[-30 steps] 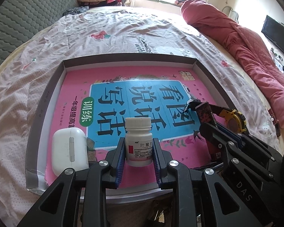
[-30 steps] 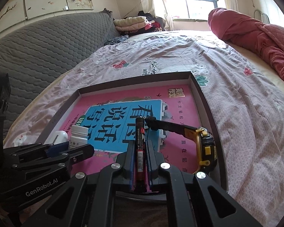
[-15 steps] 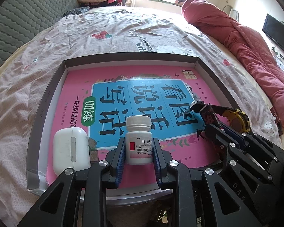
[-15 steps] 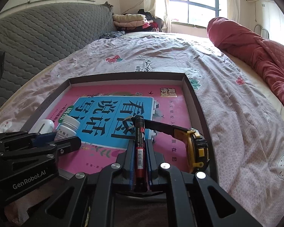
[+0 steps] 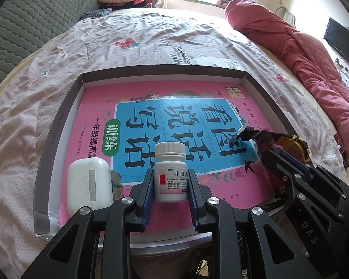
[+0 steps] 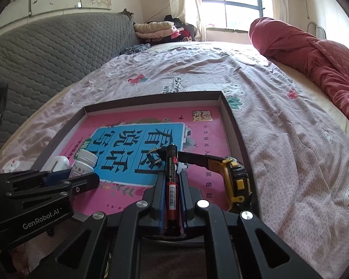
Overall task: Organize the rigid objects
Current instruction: 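Lower the pill bottle onto the workbook while the right tool lowers the marker beside the tape measure, then open both tools and withdraw them from the tray, then move both open tools toward the black clip and white bottle cap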
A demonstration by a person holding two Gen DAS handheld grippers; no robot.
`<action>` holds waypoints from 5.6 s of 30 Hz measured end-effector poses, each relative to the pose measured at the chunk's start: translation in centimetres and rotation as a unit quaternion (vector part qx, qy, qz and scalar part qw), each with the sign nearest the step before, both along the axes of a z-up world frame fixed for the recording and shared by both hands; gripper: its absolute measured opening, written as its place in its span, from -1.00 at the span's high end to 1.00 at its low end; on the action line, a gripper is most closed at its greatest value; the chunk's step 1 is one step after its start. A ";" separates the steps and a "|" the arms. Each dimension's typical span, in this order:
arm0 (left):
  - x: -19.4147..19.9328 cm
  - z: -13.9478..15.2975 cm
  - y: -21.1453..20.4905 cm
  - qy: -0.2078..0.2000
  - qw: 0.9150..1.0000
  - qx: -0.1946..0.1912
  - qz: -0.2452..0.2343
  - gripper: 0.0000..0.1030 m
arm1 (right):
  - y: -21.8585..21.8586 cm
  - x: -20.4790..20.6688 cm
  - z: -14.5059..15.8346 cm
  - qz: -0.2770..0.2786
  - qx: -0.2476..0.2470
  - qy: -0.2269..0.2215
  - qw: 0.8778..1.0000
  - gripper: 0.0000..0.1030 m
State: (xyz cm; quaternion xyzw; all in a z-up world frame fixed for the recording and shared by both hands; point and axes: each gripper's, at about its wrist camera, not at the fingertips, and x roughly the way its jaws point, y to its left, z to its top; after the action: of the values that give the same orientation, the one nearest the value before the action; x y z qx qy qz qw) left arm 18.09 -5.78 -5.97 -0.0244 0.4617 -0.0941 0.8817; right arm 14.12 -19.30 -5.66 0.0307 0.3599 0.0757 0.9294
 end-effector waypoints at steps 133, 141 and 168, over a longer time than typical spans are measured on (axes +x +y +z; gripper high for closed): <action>-8.8 6.8 6.2 -0.039 0.999 -0.016 0.035 -0.48 | 0.7 -8.5 5.2 -0.012 -0.034 -0.100 0.994 -0.29; -10.1 6.5 6.0 -0.037 0.999 -0.007 0.022 -0.48 | 1.2 -9.6 5.1 -0.006 -0.050 -0.094 0.994 -0.29; -13.4 5.9 5.7 -0.016 1.000 0.001 -0.005 -0.48 | 3.4 -13.4 4.0 0.040 -0.052 -0.040 0.997 -0.29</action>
State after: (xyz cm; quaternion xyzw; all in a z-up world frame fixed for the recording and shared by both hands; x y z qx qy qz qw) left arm 4.66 -0.04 -0.11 -0.0196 0.4478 -0.0986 0.8885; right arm 0.73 -15.94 -1.70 -0.0351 0.3271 0.0951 0.9395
